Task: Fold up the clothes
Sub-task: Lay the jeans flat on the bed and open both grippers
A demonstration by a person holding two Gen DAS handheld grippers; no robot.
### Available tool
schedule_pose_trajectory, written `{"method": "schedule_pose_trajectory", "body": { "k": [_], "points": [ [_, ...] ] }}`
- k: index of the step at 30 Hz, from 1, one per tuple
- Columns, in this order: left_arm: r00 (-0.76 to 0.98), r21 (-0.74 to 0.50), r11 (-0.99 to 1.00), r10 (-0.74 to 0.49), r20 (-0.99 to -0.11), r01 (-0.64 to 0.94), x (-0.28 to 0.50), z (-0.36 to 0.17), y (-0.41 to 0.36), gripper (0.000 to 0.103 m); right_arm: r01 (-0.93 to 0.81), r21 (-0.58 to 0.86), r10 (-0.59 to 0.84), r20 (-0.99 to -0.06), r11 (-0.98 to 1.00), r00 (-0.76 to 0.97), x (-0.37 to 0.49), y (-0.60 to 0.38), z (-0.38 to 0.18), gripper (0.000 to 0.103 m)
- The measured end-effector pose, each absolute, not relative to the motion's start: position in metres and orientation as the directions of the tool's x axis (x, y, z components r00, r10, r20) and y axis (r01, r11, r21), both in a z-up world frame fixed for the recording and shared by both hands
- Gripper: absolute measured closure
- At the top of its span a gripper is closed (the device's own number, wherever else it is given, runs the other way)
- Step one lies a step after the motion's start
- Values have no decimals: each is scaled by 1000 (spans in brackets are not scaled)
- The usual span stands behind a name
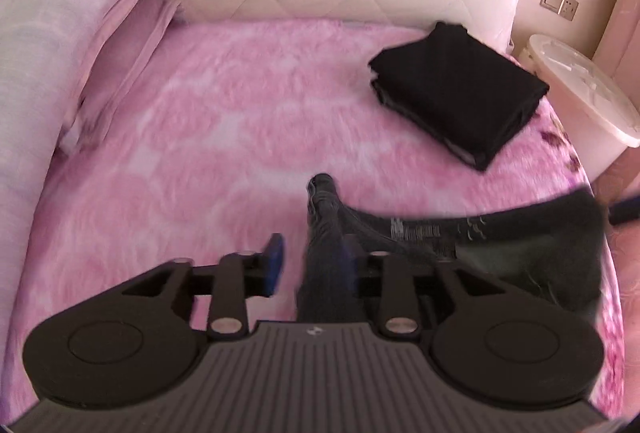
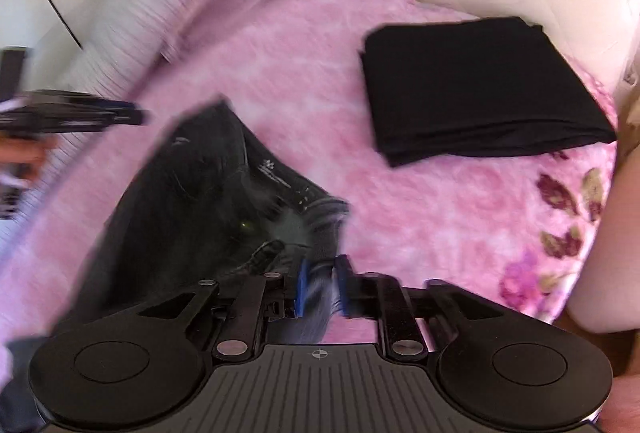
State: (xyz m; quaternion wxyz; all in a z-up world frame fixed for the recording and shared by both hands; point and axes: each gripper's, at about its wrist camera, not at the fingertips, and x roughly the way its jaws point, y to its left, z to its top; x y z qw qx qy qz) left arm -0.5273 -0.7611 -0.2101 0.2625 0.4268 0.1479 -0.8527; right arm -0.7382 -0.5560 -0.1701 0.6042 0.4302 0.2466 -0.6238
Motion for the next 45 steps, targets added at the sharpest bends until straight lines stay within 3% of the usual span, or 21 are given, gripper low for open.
{"method": "schedule_pose_trajectory", "body": {
  "k": [3, 7, 10, 14, 19, 22, 24, 25, 30, 36, 40, 43, 45],
  "points": [
    [-442, -10, -762, -366, -819, 648, -452, -201, -730, 61, 988, 134, -573, -817, -77, 66, -727, -548, -160, 71],
    [-303, 29, -613, -431, -850, 790, -317, -186, -663, 57, 984, 133, -575, -799, 115, 175, -674, -534, -149, 65],
    [-179, 74, -505, -434, -883, 860, -223, -180, -592, 55, 938, 178, -498, -809, 298, 312, -617, -523, -157, 63],
    [-98, 69, -392, -391, -915, 917, -131, -179, -482, 40, 847, 221, -362, -830, 483, 423, -527, -505, -174, 62],
    [-153, -29, -342, -343, -927, 939, -93, -202, -390, 38, 725, 185, -258, -853, 664, 454, -431, -481, -200, 58],
    [-116, 16, -357, -346, -931, 934, -94, -234, -368, 41, 661, 173, -181, -884, 730, 432, -388, -469, -223, 57],
    [-112, 26, -366, -352, -929, 930, -93, -252, -368, 79, 646, 174, -139, -904, 743, 404, -371, -469, -242, 57],
    [-121, 17, -363, -354, -927, 932, -88, -255, -372, 86, 643, 164, -134, -912, 748, 388, -364, -472, -251, 57],
    [-150, 16, -379, -405, -902, 925, -54, -224, -397, 97, 629, 113, -132, -935, 769, 330, -338, -489, -280, 57],
    [-117, 117, -375, -546, -830, 919, 11, -133, -507, 100, 639, 100, -205, -899, 763, 386, -332, -526, -263, 56],
    [30, 262, -325, -575, -817, 909, 24, -145, -593, 99, 668, 75, -271, -876, 740, 398, -340, -552, -251, 56],
    [63, 230, -249, -539, -840, 941, 34, -162, -609, 91, 690, 57, -294, -877, 721, 380, -359, -560, -249, 55],
    [62, 214, -232, -527, -847, 949, 31, -173, -597, 69, 701, 48, -289, -890, 711, 354, -374, -559, -253, 53]
  ]
}}
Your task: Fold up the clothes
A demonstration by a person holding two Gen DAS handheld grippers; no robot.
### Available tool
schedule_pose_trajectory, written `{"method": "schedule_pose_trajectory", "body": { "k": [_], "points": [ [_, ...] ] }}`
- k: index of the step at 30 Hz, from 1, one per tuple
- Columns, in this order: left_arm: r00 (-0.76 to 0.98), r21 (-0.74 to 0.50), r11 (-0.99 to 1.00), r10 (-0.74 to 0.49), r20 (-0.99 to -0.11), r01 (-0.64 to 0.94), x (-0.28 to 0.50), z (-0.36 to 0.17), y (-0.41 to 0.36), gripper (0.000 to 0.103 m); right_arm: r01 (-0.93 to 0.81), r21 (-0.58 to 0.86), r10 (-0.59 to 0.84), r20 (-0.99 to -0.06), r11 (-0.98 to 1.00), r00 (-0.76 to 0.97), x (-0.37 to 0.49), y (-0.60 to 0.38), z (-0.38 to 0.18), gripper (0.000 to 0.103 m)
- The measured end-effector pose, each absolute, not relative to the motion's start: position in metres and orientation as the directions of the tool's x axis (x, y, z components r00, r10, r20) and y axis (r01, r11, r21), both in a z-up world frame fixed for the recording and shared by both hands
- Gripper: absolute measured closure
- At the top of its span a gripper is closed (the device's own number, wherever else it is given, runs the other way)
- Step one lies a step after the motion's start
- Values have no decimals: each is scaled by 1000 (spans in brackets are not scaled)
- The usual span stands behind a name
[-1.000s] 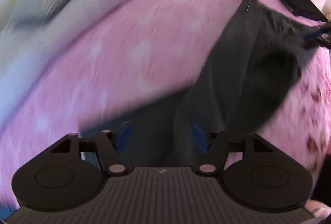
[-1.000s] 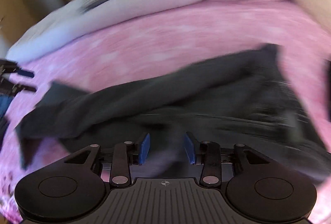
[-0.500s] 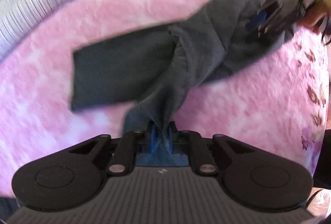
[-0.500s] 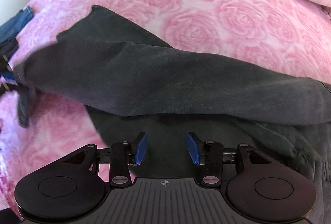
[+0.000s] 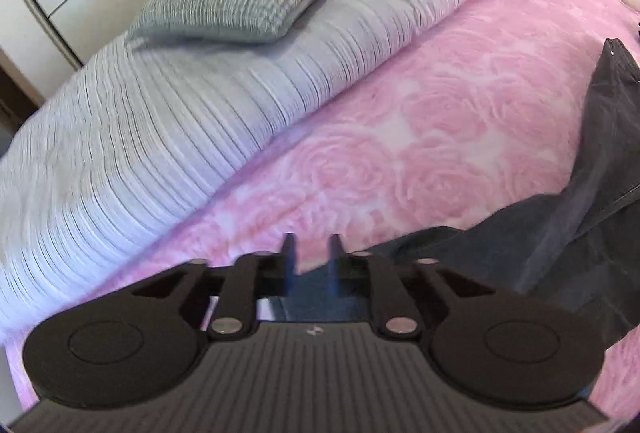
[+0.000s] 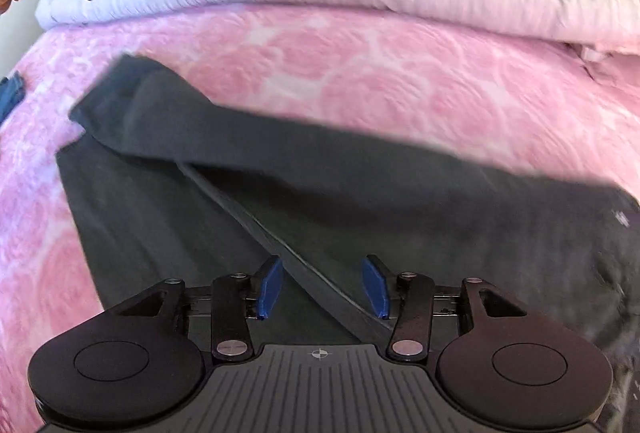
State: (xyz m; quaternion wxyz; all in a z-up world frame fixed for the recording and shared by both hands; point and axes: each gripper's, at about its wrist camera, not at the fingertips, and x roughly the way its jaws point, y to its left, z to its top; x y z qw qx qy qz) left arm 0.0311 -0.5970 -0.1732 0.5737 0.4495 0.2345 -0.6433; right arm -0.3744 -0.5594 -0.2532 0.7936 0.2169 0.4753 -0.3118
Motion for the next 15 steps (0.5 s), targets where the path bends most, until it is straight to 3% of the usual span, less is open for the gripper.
{"method": "schedule_pose_trajectory", "body": {
  "k": [5, 10, 15],
  "points": [
    [17, 146, -267, -434, -901, 952, 12, -223, -530, 54, 713, 64, -234, -920, 698, 313, -401, -548, -268, 52],
    [-59, 60, -372, -301, -952, 926, -11, -275, -496, 55, 618, 83, -154, -935, 782, 320, -378, -546, -280, 52],
    [-91, 28, -385, -288, -953, 922, -5, -291, -512, 54, 549, 125, -102, -926, 826, 364, -312, -597, -299, 52]
  ]
}}
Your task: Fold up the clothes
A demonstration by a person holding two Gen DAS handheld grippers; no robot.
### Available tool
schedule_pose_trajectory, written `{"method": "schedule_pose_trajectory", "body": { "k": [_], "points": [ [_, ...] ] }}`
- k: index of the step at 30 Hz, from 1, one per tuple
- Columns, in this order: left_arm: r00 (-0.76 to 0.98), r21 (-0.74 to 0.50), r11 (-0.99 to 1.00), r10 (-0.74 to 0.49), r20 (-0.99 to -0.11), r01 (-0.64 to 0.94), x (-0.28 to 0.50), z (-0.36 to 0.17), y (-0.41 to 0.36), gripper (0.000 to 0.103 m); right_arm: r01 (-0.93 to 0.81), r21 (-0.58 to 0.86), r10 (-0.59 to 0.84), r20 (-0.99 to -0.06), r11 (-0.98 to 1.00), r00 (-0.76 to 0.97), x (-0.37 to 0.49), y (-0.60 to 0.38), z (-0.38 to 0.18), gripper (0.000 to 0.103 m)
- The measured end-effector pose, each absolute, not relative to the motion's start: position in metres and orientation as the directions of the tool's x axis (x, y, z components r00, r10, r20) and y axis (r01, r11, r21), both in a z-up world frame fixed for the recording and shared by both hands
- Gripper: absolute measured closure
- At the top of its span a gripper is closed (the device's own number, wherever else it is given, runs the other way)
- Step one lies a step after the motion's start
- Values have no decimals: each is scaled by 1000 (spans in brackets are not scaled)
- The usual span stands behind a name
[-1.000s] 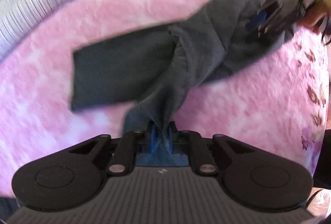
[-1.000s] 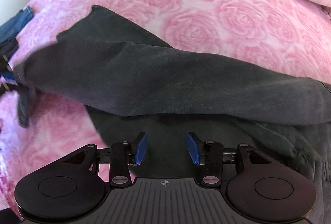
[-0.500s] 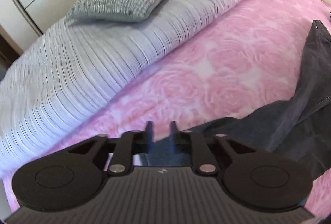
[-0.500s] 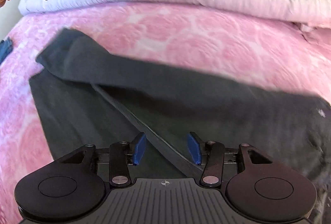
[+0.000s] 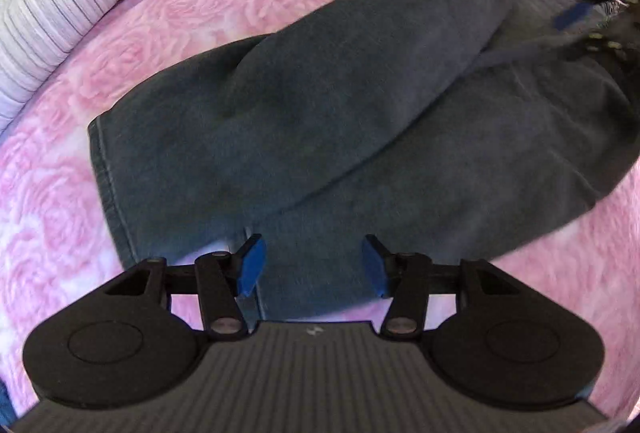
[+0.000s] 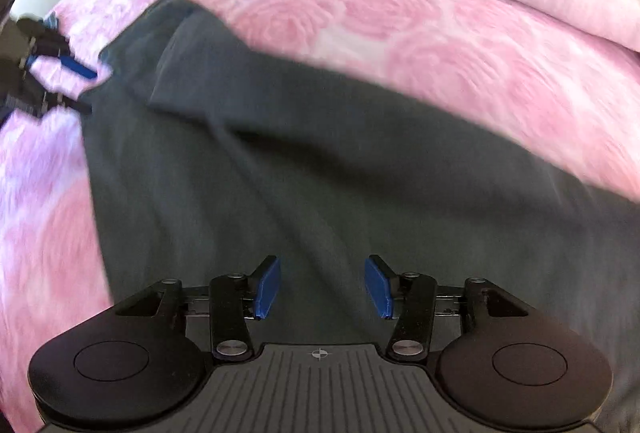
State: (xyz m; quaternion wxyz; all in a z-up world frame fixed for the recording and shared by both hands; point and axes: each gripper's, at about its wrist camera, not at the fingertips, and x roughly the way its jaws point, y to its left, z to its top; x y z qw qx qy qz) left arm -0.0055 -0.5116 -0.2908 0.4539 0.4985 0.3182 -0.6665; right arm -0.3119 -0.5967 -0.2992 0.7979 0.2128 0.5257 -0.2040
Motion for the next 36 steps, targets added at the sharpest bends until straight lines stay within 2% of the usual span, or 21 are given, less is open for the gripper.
{"method": "schedule_pose_trajectory", "body": {
  "k": [3, 6, 7, 8, 9, 10, 14, 15, 16, 18, 19, 20, 21, 24, 26, 28, 29, 30, 31, 34, 36],
  "points": [
    [-61, 54, -366, -296, -953, 929, 8, -297, -516, 54, 533, 178, -14, -942, 828, 336, -268, -630, -323, 52],
    [-18, 126, -345, -385, -923, 930, 15, -290, -507, 54, 477, 170, -7, -938, 862, 346, -237, -650, -321, 52],
    [-11, 156, -361, -419, -908, 920, 12, -286, -503, 53, 467, 168, -27, -924, 868, 382, -231, -656, -312, 52],
    [-8, 185, -381, -453, -891, 906, 7, -282, -499, 44, 476, 177, -53, -901, 862, 431, -229, -662, -300, 52],
    [-4, 218, -402, -483, -876, 889, 1, -280, -496, 30, 505, 190, -96, -868, 842, 487, -230, -670, -288, 52],
    [2, 254, -424, -511, -860, 869, -7, -280, -494, 27, 531, 207, -140, -830, 822, 540, -230, -679, -275, 52],
    [17, 341, -520, -530, -848, 783, -36, -294, -505, 27, 602, 220, -298, -710, 767, 639, -231, -702, -239, 52],
    [19, 358, -549, -527, -849, 755, -42, -299, -508, 28, 605, 210, -305, -711, 768, 634, -230, -702, -235, 52],
    [33, 385, -581, -523, -852, 717, -48, -305, -510, 32, 606, 200, -310, -712, 770, 630, -230, -702, -233, 52],
    [51, 417, -637, -510, -859, 648, -55, -315, -512, 56, 593, 185, -302, -720, 784, 624, -237, -691, -232, 52],
    [46, 412, -649, -502, -863, 640, -54, -316, -515, 65, 586, 174, -298, -727, 792, 619, -243, -683, -233, 52],
    [42, 406, -656, -496, -867, 636, -52, -315, -519, 84, 579, 161, -294, -735, 800, 611, -248, -675, -234, 52],
    [40, 407, -662, -495, -868, 630, -51, -311, -520, 97, 571, 130, -294, -752, 811, 589, -256, -663, -236, 52],
    [4, 364, -648, -487, -873, 669, -42, -278, -531, 98, 531, 19, -294, -815, 847, 499, -279, -630, -254, 52],
    [-37, 289, -588, -479, -877, 756, -26, -246, -555, 98, 492, -47, -289, -856, 869, 429, -294, -611, -274, 52],
    [-30, 288, -515, -523, -852, 807, -12, -220, -585, 96, 494, -44, -267, -880, 869, 392, -313, -600, -285, 52],
    [-5, 310, -470, -556, -831, 827, -6, -209, -602, 87, 503, -31, -256, -887, 864, 385, -322, -597, -289, 52],
    [22, 326, -422, -584, -812, 846, -2, -201, -616, 65, 518, -18, -251, -889, 855, 384, -329, -594, -290, 52],
    [50, 340, -383, -599, -799, 859, 2, -196, -627, 57, 532, -9, -249, -891, 847, 381, -335, -591, -290, 52],
    [124, 390, -312, -622, -773, 866, 7, -189, -640, 59, 558, 6, -245, -894, 830, 374, -348, -579, -287, 52],
    [145, 399, -291, -622, -769, 869, 17, -191, -623, 55, 549, 1, -243, -896, 836, 372, -354, -568, -282, 52]
  ]
}}
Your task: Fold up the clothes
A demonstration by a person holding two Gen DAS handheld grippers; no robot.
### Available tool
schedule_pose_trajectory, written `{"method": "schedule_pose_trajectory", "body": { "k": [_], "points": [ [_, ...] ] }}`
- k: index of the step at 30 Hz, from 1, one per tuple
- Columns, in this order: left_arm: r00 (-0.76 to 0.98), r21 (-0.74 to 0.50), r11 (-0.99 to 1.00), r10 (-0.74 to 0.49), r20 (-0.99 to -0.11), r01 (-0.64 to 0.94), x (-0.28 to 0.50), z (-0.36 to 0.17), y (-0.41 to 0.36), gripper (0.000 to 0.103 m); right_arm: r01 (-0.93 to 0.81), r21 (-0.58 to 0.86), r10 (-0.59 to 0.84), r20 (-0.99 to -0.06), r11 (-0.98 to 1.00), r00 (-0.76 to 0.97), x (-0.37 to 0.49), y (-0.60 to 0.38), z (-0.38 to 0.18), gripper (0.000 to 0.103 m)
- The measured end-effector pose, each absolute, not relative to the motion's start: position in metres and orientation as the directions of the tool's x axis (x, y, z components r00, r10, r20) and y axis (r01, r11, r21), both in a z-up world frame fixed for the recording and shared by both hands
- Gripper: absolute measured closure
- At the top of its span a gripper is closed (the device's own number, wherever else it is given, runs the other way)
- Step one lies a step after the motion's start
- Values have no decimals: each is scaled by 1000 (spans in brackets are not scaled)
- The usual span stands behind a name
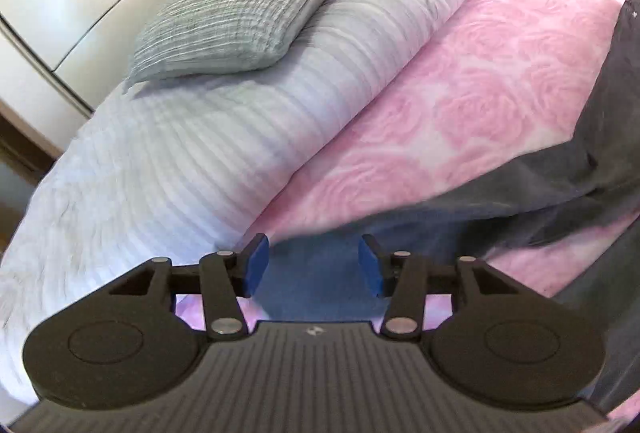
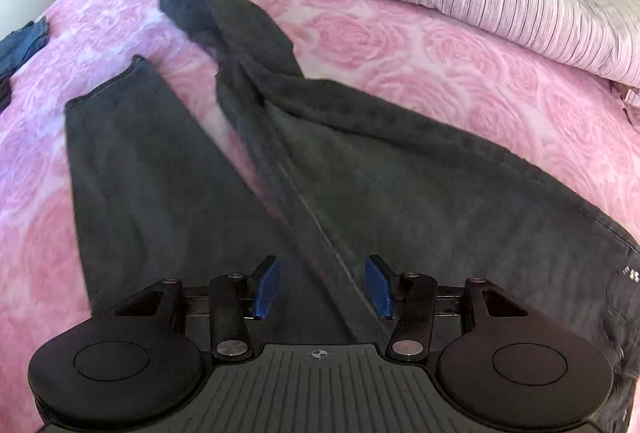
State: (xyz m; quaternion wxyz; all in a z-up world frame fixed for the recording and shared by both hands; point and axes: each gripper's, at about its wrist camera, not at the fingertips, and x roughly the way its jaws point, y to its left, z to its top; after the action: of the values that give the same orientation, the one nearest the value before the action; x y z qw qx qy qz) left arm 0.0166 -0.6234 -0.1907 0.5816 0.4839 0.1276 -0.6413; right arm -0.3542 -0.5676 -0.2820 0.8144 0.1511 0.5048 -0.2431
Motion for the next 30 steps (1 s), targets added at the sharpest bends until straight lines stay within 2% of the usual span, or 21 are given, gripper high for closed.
{"method": "schedule_pose_trajectory", "body": {
  "k": [3, 9, 12, 14, 16, 17, 19, 24, 26, 27, 30],
  "points": [
    [147, 338, -243, -572, -807, 909, 35, -204, -594, 53, 519, -10, -233, -900, 855, 367, -364, -549, -277, 52],
    [-59, 6, -196, -322, -945, 981, 37, -268, -531, 52, 445, -54, -218, -920, 894, 325, -379, -507, -280, 52],
    [-69, -28, -169, -245, -967, 985, 30, -302, -519, 53, 423, -87, -228, -928, 902, 296, -388, -489, -282, 51],
    [-73, -41, -134, -238, -968, 990, 26, -312, -515, 53, 406, -130, -256, -928, 905, 272, -398, -476, -280, 50],
    [-66, -37, -119, -249, -966, 992, 23, -310, -507, 64, 391, -177, -289, -925, 903, 247, -411, -463, -281, 41],
    [-78, -48, -123, -254, -964, 991, 21, -308, -504, 87, 376, -207, -309, -922, 903, 233, -417, -457, -281, 38],
    [-90, -59, -116, -282, -955, 991, 19, -296, -495, 88, 318, -276, -349, -916, 907, 199, -428, -443, -285, 30],
    [-132, -124, -46, -327, -936, 991, 31, -260, -467, 89, -31, -531, -520, -839, 847, 162, -441, -409, -318, 29],
    [-145, -145, -25, -322, -936, 989, 35, -250, -455, 88, -124, -572, -550, -817, 811, 170, -441, -408, -334, 29],
    [-152, -157, -9, -317, -936, 988, 37, -245, -448, 88, -115, -555, -535, -829, 824, 163, -440, -412, -336, 30],
    [-173, -191, 35, -293, -940, 981, 40, -227, -422, 88, -76, -467, -453, -879, 881, 152, -434, -423, -335, 60]
  ]
}}
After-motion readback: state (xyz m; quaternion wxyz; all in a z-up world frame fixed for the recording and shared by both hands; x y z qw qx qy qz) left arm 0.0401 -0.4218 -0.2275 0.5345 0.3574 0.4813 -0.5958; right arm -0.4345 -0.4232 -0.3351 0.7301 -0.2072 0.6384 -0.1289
